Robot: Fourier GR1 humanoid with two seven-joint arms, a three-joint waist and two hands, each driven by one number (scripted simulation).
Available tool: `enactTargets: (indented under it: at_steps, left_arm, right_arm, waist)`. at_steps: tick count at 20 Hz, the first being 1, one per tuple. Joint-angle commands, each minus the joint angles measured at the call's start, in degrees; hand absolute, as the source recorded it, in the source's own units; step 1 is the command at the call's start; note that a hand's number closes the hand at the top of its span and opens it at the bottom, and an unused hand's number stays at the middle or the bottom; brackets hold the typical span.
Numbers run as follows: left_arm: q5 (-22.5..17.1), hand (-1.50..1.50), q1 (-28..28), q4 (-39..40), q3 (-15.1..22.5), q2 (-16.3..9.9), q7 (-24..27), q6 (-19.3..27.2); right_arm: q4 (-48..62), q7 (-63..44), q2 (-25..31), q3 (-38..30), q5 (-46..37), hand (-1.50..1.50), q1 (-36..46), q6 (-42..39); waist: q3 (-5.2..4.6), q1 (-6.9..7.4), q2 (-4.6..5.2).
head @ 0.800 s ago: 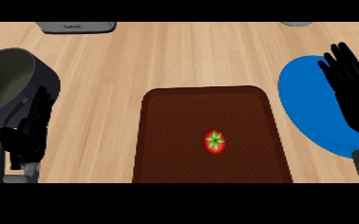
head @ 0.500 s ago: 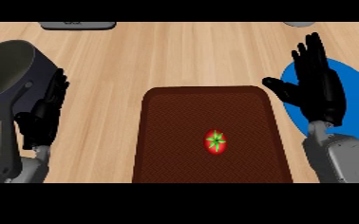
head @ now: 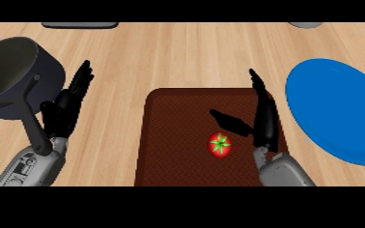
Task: Pick the tomato from the tray and place it in the plate
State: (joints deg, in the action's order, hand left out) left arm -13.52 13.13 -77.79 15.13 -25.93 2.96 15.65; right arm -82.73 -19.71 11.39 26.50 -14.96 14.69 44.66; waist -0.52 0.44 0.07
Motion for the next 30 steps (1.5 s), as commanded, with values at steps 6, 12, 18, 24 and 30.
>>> enactTargets:
  at_steps: [6, 12, 18, 24, 30]
  left_arm:
    - [0.9, 0.0, 1.7, -0.5, 0.4, 0.8, -4.1, 1.1]
    - [1.4, 0.0, 1.2, 1.3, -0.4, 0.5, -3.8, 1.2]
    - [1.1, 0.0, 1.3, -0.9, 0.2, 1.2, -4.8, 0.7]
    - [0.7, 0.0, 1.9, 0.1, -1.3, 0.5, -4.1, -0.7]
    - [2.4, 0.0, 2.2, -0.8, -0.4, 1.5, -4.7, -0.6]
  right_arm:
    - [9.1, -19.7, -10.3, 9.6, -36.4, -1.5, 1.7, 10.8]
    - [0.4, -37.9, -11.3, 8.1, -49.0, -1.5, 1.0, -11.7]
    - [-9.4, -54.6, -11.4, 11.4, -46.3, -1.5, 1.0, -32.1]
    - [-15.3, -64.9, -11.4, 9.2, -42.6, -1.5, 4.7, -44.9]
    - [-18.4, -65.5, -11.4, 8.4, -39.7, -1.5, 3.9, -46.5]
  waist:
    - [0.05, -1.93, -1.17]
    - [0.06, -3.66, -1.31]
    - [0.27, -2.39, -1.03]
    - [0.32, -1.25, -0.55]
    - [0.4, -0.57, -0.35]
